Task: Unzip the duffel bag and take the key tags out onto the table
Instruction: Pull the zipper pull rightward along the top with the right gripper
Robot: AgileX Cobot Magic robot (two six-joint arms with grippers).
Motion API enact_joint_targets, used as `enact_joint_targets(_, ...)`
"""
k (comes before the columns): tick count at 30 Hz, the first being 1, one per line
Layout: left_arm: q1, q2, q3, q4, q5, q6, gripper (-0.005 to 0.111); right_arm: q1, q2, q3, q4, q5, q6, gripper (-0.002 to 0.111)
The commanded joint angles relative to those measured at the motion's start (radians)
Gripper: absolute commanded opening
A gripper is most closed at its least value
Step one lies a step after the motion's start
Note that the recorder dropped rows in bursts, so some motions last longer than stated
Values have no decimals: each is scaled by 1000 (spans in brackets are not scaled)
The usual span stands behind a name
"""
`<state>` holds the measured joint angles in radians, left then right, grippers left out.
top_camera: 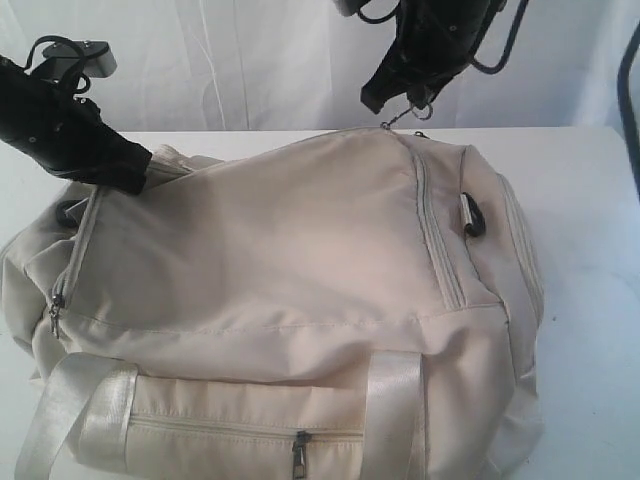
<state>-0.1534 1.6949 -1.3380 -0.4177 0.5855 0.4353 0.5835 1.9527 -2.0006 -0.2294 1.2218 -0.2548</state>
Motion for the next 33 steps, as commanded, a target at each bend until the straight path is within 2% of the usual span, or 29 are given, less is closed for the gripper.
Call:
enact_joint_targets(1,12,-12,-2,37,31,-5,0,-22,-63,46,-33,-1,3,0)
enact_joint_targets(19,12,-10,-2,37,36,-5,0,-24,-326,557,-27,-52,138,0)
enact_joint_targets(33,12,-7,-2,26,43,-5,0,-24,-490,742,69,-141,146,0)
